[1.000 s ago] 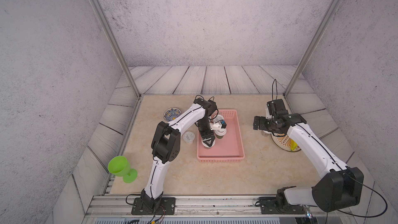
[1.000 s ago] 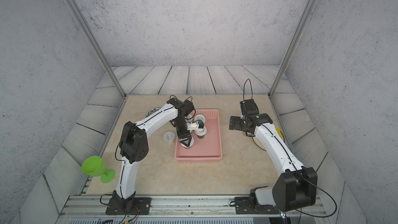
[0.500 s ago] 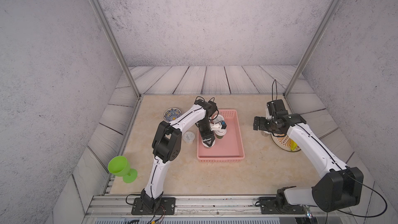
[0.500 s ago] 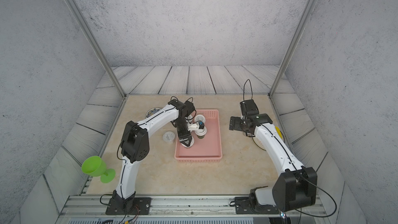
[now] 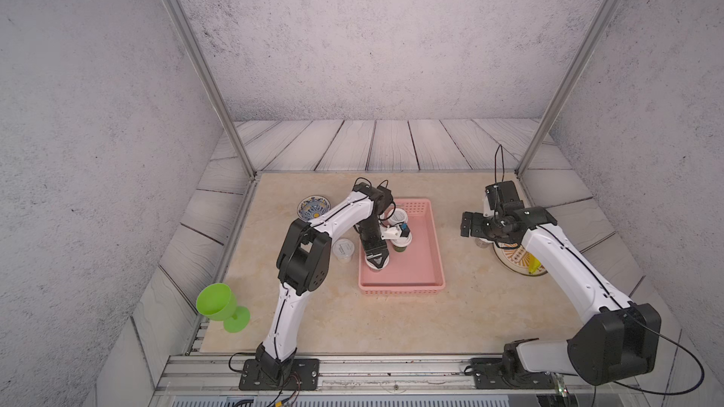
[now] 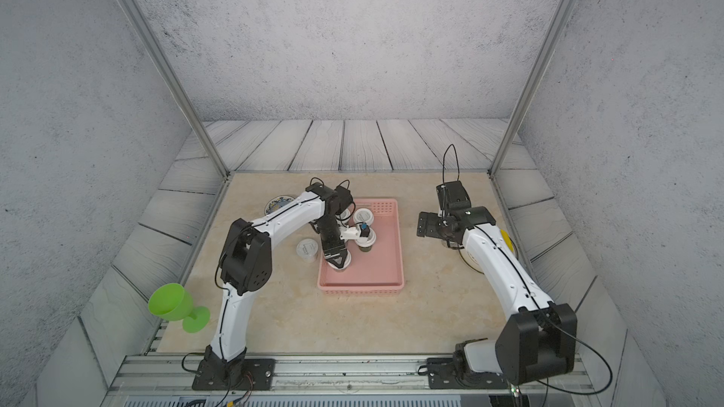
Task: Put the yogurt in the basket
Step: Place the yogurt in the basket.
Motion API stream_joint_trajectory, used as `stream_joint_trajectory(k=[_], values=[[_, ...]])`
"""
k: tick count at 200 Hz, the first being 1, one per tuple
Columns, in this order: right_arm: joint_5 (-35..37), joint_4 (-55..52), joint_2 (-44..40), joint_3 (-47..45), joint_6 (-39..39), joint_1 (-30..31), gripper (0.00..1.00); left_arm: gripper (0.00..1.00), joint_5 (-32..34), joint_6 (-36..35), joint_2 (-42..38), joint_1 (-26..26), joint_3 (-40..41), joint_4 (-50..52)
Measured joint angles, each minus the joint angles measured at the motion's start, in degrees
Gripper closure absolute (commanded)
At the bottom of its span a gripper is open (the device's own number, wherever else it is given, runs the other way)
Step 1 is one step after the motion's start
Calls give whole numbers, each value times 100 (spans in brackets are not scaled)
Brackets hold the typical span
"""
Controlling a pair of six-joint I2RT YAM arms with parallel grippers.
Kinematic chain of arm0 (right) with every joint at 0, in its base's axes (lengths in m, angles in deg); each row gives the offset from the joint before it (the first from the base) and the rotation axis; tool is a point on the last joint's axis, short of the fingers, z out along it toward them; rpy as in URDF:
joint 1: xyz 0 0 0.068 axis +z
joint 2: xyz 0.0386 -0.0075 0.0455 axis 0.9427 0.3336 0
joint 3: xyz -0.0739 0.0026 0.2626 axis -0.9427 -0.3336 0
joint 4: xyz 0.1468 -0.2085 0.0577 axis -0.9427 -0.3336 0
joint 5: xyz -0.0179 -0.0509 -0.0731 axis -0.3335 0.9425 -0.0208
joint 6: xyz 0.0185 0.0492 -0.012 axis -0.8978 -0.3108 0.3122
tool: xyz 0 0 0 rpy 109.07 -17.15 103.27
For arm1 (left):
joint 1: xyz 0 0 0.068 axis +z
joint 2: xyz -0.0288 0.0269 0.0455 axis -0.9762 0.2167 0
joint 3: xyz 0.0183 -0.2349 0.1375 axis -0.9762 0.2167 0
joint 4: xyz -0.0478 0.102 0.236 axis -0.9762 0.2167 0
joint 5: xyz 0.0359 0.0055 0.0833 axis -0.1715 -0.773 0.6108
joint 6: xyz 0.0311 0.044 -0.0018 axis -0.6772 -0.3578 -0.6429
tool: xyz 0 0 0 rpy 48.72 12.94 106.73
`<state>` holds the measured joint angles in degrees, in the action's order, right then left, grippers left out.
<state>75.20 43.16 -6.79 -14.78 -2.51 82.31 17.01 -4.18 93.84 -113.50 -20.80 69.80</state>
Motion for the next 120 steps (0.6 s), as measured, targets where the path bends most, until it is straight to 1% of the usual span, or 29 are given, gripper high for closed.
stream_joint_trajectory(k=[35, 87, 120], values=[[0, 0, 0, 0, 0, -9, 0, 27, 7, 0, -26, 0, 35, -35], [-2, 33, 0, 0, 0, -15, 0, 19, 103, -4, -63, 0, 133, -105], [-2, 39, 0, 0, 0, -17, 0, 17, 181, -4, -70, 0, 216, -111]])
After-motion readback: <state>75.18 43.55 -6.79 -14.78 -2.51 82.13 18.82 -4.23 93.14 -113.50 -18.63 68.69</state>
